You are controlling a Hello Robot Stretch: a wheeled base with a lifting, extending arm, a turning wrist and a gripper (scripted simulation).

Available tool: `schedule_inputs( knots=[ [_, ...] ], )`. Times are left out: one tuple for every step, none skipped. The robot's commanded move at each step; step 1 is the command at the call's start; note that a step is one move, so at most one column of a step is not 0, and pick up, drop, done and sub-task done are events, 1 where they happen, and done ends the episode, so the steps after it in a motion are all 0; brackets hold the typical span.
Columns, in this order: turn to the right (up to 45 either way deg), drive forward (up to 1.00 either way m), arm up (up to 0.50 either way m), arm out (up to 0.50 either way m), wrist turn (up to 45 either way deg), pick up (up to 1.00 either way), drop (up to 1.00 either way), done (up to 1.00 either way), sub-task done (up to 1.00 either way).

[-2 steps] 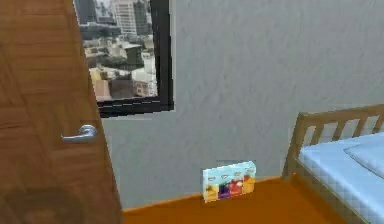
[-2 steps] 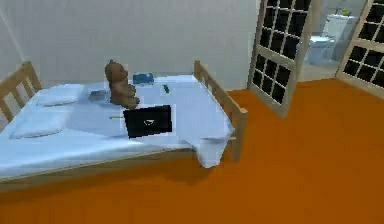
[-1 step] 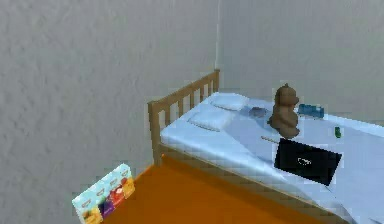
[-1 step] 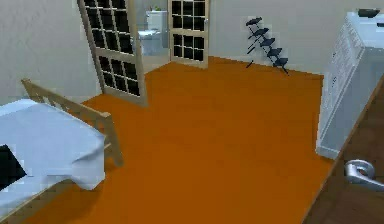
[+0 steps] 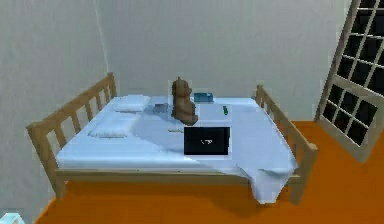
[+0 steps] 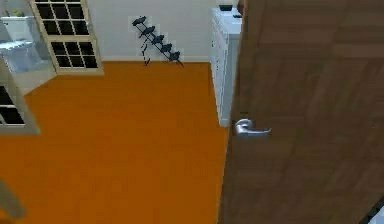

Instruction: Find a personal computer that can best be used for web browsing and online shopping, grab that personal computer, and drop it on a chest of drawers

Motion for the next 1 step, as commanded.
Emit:
schedule_inputs(
  knots=[
    [0.0,0.45,0.00,0.00,0.0,0.00,0.00,0.00,0.00]
  ],
)
